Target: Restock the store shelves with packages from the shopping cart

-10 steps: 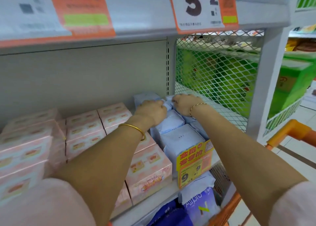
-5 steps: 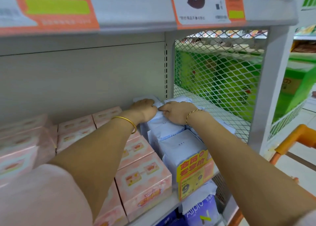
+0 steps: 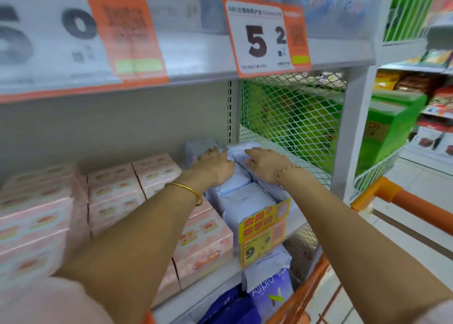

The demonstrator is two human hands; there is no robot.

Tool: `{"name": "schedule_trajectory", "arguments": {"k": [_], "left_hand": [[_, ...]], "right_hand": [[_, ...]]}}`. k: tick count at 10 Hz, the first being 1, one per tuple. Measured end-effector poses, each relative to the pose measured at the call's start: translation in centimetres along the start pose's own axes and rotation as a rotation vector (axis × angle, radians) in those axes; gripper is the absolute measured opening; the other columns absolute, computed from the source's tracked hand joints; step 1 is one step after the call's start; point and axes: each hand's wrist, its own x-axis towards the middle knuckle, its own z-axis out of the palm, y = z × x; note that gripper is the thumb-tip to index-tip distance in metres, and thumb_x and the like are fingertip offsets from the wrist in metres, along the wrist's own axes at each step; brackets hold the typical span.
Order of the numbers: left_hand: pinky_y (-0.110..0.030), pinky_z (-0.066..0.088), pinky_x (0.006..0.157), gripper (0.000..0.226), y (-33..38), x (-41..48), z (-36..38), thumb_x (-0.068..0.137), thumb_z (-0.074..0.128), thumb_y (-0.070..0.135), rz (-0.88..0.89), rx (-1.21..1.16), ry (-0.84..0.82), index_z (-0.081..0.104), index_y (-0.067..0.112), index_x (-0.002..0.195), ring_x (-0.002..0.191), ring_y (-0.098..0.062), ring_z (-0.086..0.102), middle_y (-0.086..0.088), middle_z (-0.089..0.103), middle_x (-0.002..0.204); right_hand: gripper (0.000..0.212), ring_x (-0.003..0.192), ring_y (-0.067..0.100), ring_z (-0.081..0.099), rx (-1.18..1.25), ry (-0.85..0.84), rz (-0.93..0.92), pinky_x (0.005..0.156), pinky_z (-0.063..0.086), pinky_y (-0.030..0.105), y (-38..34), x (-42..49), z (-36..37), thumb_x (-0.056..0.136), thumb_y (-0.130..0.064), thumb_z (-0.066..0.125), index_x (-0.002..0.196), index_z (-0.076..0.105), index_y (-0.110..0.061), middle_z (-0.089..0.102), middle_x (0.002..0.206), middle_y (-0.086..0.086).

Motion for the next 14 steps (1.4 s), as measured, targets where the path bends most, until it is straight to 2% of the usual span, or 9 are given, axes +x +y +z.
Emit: {"name": "schedule_trajectory", "arguments": {"k": [3, 4, 5, 6, 8, 10, 12, 13, 14], "left_hand": [[-0.044, 0.002, 0.118, 0.058, 2.0, -4.7, 1.1, 0.100, 0.016, 0.038, 0.044, 0.072, -0.094, 0.004, 0.013, 0.150, 0.146, -0.023, -0.004, -0.009, -0.006, 0.159], [-0.044, -0.002, 0.119, 0.058, 2.5, -6.4, 1.1, 0.100, 0.016, 0.038, 0.041, 0.057, -0.069, 0.002, 0.013, 0.151, 0.146, -0.022, -0.007, -0.008, -0.008, 0.159], [-0.043, -0.003, 0.119, 0.056, 3.4, -8.3, 0.8, 0.101, 0.019, 0.036, 0.076, 0.059, -0.074, 0.002, 0.018, 0.151, 0.146, -0.021, -0.009, -0.007, -0.009, 0.158], [-0.045, -0.002, 0.118, 0.054, 3.7, -9.5, 1.1, 0.101, 0.018, 0.036, 0.087, 0.095, -0.121, 0.005, 0.023, 0.151, 0.146, -0.023, -0.008, -0.010, -0.008, 0.158], [-0.046, 0.001, 0.117, 0.054, 4.1, -9.2, 1.0, 0.101, 0.018, 0.038, 0.049, 0.105, -0.168, 0.003, 0.024, 0.151, 0.146, -0.024, -0.007, -0.010, -0.010, 0.158], [-0.047, 0.002, 0.118, 0.054, 4.4, -9.2, 0.6, 0.101, 0.020, 0.037, 0.057, 0.090, -0.156, 0.003, 0.024, 0.151, 0.147, -0.025, -0.003, -0.012, -0.006, 0.158], [-0.035, 0.004, 0.118, 0.051, 4.3, -17.0, -2.2, 0.102, 0.024, 0.029, 0.065, -0.328, 0.057, 0.011, 0.015, 0.150, 0.147, -0.023, 0.000, -0.012, 0.001, 0.158], [-0.022, 0.007, 0.113, 0.047, 3.3, -26.4, -3.8, 0.102, 0.031, 0.025, 0.165, -0.590, 0.163, 0.024, 0.017, 0.147, 0.146, -0.012, 0.006, -0.004, 0.010, 0.158], [-0.008, 0.026, 0.105, 0.039, 2.0, -36.4, -5.6, 0.096, 0.045, 0.024, 0.214, -0.867, 0.298, 0.042, 0.038, 0.133, 0.133, 0.009, 0.031, 0.022, 0.036, 0.145]], "right_hand": [[0.025, 0.110, 0.036, 0.052, -0.089, -0.087, 0.091, 0.087, 0.042, 0.038, 0.2, -2.8, 0.3, 0.097, -0.011, 0.038, 0.111, 0.056, -0.002, 0.055, 0.119, 0.020], [0.021, 0.112, 0.036, 0.050, -0.070, -0.017, 0.082, 0.085, 0.042, 0.036, 0.3, -4.1, -0.2, 0.095, -0.007, 0.041, 0.111, 0.054, -0.003, 0.051, 0.121, 0.021], [0.037, 0.124, 0.036, 0.045, -0.100, 0.072, 0.097, 0.099, 0.042, 0.043, 0.4, -5.6, -0.8, 0.096, -0.010, 0.043, 0.133, 0.045, -0.004, 0.045, 0.137, 0.017], [0.034, 0.117, 0.036, 0.051, -0.150, -0.022, 0.128, 0.095, 0.045, 0.042, 0.0, -6.8, -0.5, 0.094, -0.006, 0.046, 0.127, 0.051, -0.003, 0.053, 0.129, 0.018], [0.024, 0.106, 0.035, 0.057, -0.103, 0.005, 0.144, 0.084, 0.047, 0.038, -0.6, -7.9, 0.4, 0.091, -0.003, 0.047, 0.113, 0.056, 0.000, 0.058, 0.119, 0.019], [0.027, 0.112, 0.036, 0.051, -0.066, 0.042, 0.137, 0.089, 0.045, 0.040, -1.0, -8.5, 0.2, 0.090, -0.001, 0.049, 0.116, 0.052, 0.001, 0.052, 0.123, 0.020], [0.040, 0.127, 0.036, 0.042, 0.088, 0.148, 0.060, 0.101, 0.038, 0.043, -2.8, -14.5, -2.3, 0.096, -0.003, 0.041, 0.136, 0.041, -0.002, 0.042, 0.141, 0.018], [0.042, 0.132, 0.028, 0.040, 0.274, 0.248, -0.050, 0.107, 0.033, 0.036, -4.8, -20.2, -4.7, 0.100, -0.009, 0.038, 0.142, 0.038, -0.009, 0.041, 0.146, 0.011], [0.036, 0.122, 0.015, 0.049, 0.521, 0.407, -0.153, 0.102, 0.038, 0.025, -7.2, -26.9, -7.3, 0.098, -0.011, 0.044, 0.133, 0.050, -0.016, 0.056, 0.131, 0.001]]}}
